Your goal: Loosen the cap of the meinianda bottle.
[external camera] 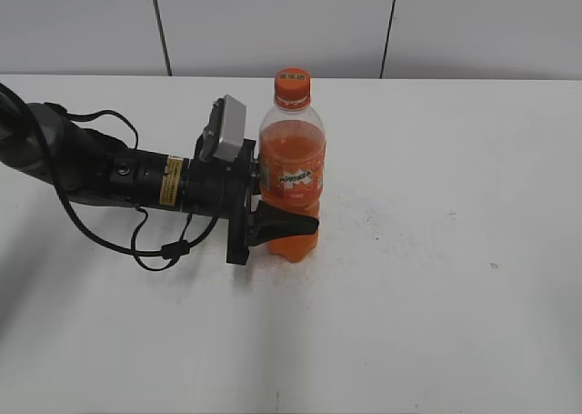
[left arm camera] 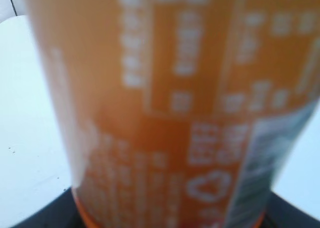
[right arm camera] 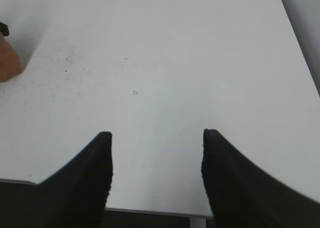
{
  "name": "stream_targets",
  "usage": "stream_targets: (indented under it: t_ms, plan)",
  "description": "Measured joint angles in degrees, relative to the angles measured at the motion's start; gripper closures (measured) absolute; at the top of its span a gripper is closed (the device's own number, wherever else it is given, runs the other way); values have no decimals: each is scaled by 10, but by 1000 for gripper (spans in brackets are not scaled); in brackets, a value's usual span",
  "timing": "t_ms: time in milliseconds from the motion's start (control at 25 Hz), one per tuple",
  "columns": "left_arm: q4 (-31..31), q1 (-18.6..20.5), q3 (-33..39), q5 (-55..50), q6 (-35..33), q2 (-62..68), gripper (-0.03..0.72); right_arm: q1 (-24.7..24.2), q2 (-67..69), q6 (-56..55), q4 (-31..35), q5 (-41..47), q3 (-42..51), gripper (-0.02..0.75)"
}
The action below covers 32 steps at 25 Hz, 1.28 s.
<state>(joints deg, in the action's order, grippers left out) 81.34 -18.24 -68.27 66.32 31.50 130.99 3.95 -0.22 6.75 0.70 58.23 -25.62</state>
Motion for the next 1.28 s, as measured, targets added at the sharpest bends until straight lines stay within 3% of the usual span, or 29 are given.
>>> stream_targets:
  t_ms: [320,480,760,1160,1280]
  plan:
    - [0,0,0,0,1,0,302,0,187,-4,3,8,-65,307]
    - [0,0,0,0,1,0,302,0,303,-11,38,35,-124,307]
    - [1,0,0,0,2,0,302,0,532,-56,98,106,-285,307]
    - [6,0,0,3,2,-1,302,0,752,-113,164,112,-522,307]
    - [7,0,0,3,2,-1,302,19,789,-144,163,112,-571,307]
